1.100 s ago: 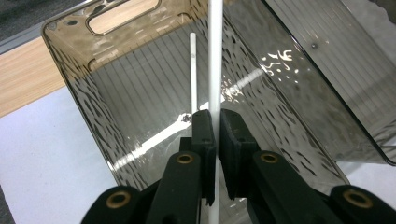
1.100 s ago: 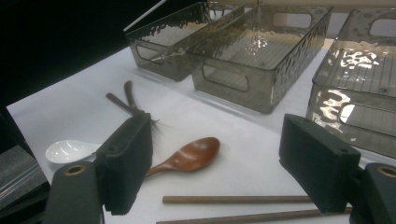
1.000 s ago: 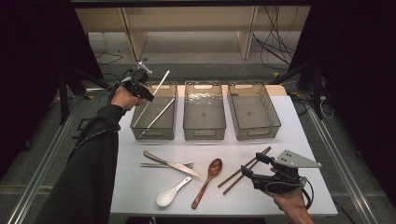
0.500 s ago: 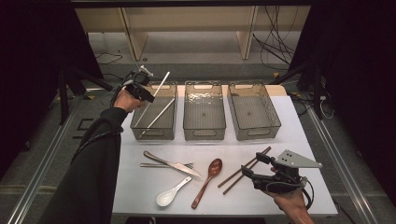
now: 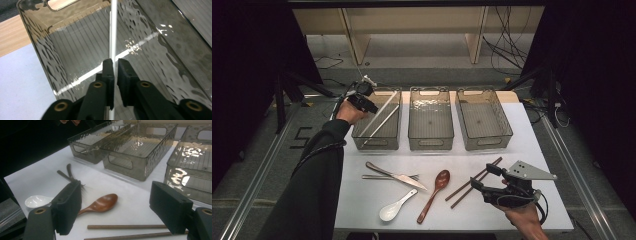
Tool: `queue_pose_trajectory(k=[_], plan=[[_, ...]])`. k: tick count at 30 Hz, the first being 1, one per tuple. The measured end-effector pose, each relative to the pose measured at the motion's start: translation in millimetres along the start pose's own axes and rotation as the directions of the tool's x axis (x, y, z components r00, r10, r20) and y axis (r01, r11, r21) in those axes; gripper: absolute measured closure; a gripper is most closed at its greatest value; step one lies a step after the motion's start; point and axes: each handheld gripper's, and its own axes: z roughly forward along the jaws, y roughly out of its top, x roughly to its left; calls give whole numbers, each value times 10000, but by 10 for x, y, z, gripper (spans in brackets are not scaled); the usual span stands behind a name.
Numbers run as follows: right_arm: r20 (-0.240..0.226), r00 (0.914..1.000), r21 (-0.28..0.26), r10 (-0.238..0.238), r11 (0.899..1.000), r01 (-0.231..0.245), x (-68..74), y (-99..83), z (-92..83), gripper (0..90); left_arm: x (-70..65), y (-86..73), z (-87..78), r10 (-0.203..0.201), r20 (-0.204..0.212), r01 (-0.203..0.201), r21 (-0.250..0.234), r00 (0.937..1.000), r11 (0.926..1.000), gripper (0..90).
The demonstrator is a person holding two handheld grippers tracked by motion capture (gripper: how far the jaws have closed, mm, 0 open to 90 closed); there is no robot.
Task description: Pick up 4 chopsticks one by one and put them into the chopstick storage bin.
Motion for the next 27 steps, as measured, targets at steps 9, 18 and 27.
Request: queue_pose_trajectory(k=[9,18,27], plan=[[22,10000,18,-12,10000,12,2,-1,2,268,-66,-20,-161,-10,287,13,-93,9996,10000,601],[71,10000,50,-49,10000,49,3,-1,4,268,-176,-144,-472,-79,820,116,-457,9966,9989,386],[104,9999,144,-109,9998,108,-11,3,10,267,-231,-490,-706,-220,1260,347,-998,9918,9944,303]])
